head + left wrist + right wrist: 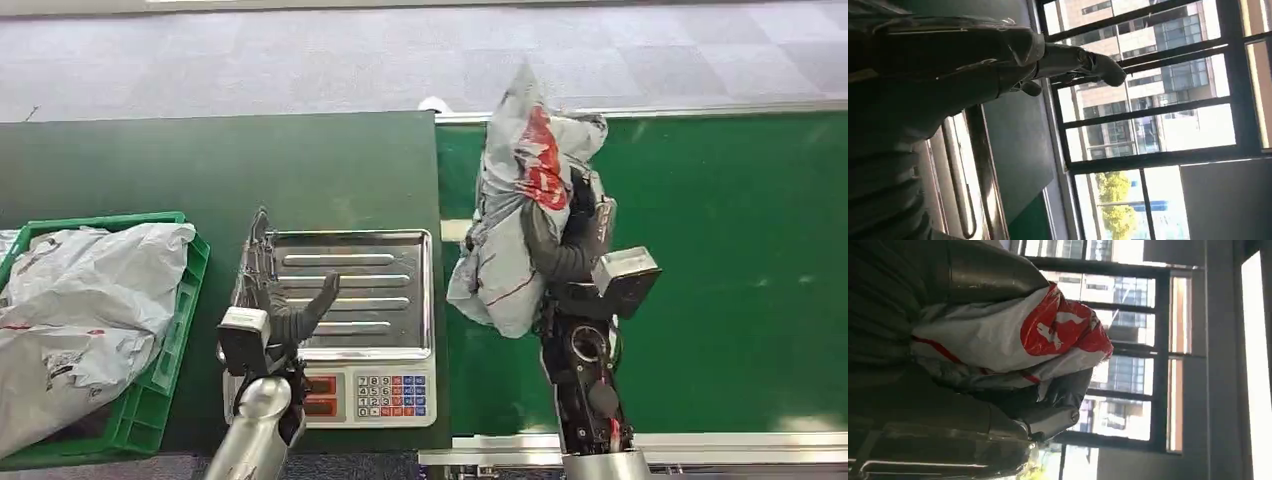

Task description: Moved the parcel from conveyor to table for the left to box.

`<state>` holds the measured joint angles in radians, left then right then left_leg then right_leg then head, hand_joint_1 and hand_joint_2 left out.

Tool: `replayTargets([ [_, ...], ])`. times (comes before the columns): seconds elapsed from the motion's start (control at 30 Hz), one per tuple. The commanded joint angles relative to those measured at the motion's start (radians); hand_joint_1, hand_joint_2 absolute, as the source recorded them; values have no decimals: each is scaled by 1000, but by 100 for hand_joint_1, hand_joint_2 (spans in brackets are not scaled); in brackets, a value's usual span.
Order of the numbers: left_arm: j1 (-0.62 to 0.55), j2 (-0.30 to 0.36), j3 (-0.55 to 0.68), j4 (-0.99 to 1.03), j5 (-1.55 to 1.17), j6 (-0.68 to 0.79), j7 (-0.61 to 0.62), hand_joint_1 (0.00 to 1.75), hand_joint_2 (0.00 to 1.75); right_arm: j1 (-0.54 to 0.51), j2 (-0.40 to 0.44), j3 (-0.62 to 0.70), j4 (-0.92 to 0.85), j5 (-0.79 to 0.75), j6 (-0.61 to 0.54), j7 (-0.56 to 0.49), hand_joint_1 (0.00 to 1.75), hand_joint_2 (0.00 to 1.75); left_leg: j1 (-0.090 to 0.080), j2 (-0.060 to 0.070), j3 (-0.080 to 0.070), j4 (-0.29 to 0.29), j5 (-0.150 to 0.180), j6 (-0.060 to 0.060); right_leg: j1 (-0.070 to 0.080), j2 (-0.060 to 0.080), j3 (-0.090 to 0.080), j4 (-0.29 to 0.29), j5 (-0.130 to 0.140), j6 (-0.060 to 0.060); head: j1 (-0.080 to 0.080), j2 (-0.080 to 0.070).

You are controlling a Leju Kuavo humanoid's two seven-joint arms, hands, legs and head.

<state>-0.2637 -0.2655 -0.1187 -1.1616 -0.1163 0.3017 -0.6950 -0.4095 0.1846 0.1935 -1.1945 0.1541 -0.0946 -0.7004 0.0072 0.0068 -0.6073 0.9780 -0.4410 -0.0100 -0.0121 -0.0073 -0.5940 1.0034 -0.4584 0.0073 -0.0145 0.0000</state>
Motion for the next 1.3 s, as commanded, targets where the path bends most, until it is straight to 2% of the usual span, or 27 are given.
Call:
replayTargets([
  [0.03, -13, 32, -80, 74, 7, -30, -3, 175, 175, -11, -50, 136, -72, -33, 6, 2, 175, 175, 0, -2, 3, -1, 0, 0, 0, -2, 4, -1, -1, 0, 0, 0],
  [0.63, -13, 32, -80, 74, 7, -30, -3, 175, 175, -11, -50, 136, -72, -33, 6, 2, 175, 175, 1, -1, 8, -1, -2, 0, 1, 0, 9, -3, -1, -1, 0, 0],
  [1.03, -18, 42, -104, 76, 14, -66, -3, 175, 175, -24, -53, 143, -55, -41, 8, 2, 175, 175, 0, -1, 4, -1, -1, 0, 0, 0, 5, -1, 0, 0, 0, 0],
  [1.13, -17, 48, -121, 70, 7, -67, -3, 175, 175, -30, -53, 145, -48, -45, 4, 2, 175, 175, 1, -1, 10, -1, -3, 0, 1, 1, 11, -2, -2, -1, 0, 0],
  [1.17, -17, 49, -124, 67, 10, -62, -3, 175, 175, -31, -55, 147, -52, -42, -7, 2, 175, 175, 0, -1, 5, -1, -1, 0, 0, 0, 6, -1, -1, -1, 0, 0],
  [1.3, -17, 49, -124, 67, 10, -62, -3, 175, 175, -31, -55, 147, -52, -42, -7, 2, 175, 175, 0, -1, 6, 0, -1, 0, 0, 0, 7, -1, -1, 0, 0, 0],
])
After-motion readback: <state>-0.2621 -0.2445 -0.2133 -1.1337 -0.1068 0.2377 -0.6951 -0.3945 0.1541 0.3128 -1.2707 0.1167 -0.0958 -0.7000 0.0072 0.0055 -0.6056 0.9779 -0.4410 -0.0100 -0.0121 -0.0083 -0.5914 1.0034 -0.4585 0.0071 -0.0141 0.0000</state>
